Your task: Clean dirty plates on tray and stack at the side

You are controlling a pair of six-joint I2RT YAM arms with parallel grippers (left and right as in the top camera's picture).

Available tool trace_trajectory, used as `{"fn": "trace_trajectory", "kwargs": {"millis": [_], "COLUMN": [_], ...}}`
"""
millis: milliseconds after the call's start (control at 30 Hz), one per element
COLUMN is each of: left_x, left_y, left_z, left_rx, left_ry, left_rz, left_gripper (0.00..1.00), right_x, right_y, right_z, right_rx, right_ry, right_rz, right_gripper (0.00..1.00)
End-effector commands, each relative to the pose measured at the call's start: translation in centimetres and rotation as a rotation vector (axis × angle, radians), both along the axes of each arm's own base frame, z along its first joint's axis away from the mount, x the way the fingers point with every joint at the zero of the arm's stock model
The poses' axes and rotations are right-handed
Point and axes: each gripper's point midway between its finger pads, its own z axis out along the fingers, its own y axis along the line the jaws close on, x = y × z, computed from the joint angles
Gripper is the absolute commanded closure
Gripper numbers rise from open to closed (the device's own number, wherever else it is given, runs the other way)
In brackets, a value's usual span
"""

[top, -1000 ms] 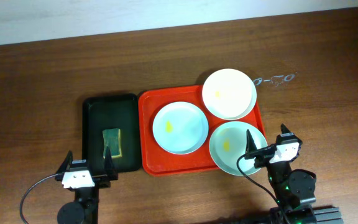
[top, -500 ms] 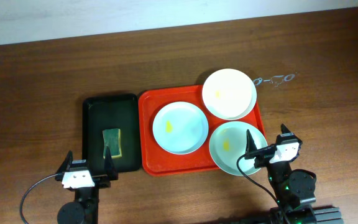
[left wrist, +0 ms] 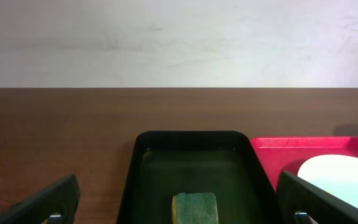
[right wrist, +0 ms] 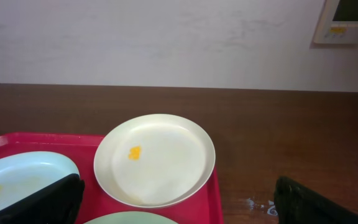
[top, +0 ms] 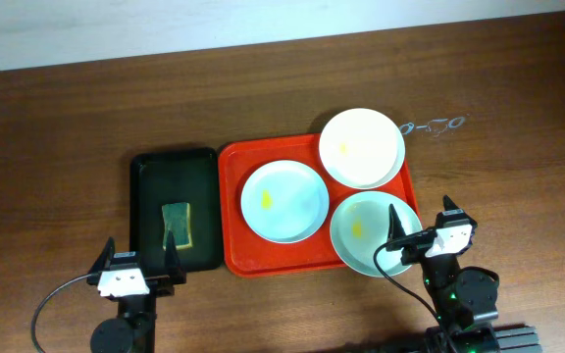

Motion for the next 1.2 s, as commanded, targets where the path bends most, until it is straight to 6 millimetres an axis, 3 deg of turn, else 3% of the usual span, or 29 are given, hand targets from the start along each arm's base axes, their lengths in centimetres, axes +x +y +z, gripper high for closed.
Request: {"fn": "trace_trajectory", "kwargs": {"millis": [0,533,800,933,1067,1167], "left_x": [0.0,0.0,0.0,0.0,0.0,0.0], "left_y": [-0.3,-0.3,-0.3,-0.3,-0.3,-0.3], "left_z": [-0.1,-0.2,-0.1,-0.2,-0.2,-0.2], "left_rx": [0.015,0.015,0.015,0.015,0.015,0.015], "left_ry": [0.004,0.005,0.004,0.005,0.005,0.005], "left_rz": [-0.019,-0.019,-0.019,-0.019,-0.019,-0.019], "left_gripper": [0.01,0.01,0.01,0.01,0.01,0.01], "right_x": [0.0,0.0,-0.2,-1.2,-2.8,-3.2], "right_y": [0.1,0.2,1.4,2.0,1.9,2.5], "right_z": [-0.3,-0.2,0.5,4.5,12.0,16.3], "right_rx": [0.004,0.005,0.030,0.074,0.072,0.073], "right_ry": [0.006,0.004,-0.008,-0.039,-0.123,-0.103], "right_rz": [0.006,0.011,0.077,0.114,0.118,0.151], "right_gripper": [0.02,0.02,0.02,0.01,0.01,0.02]}}
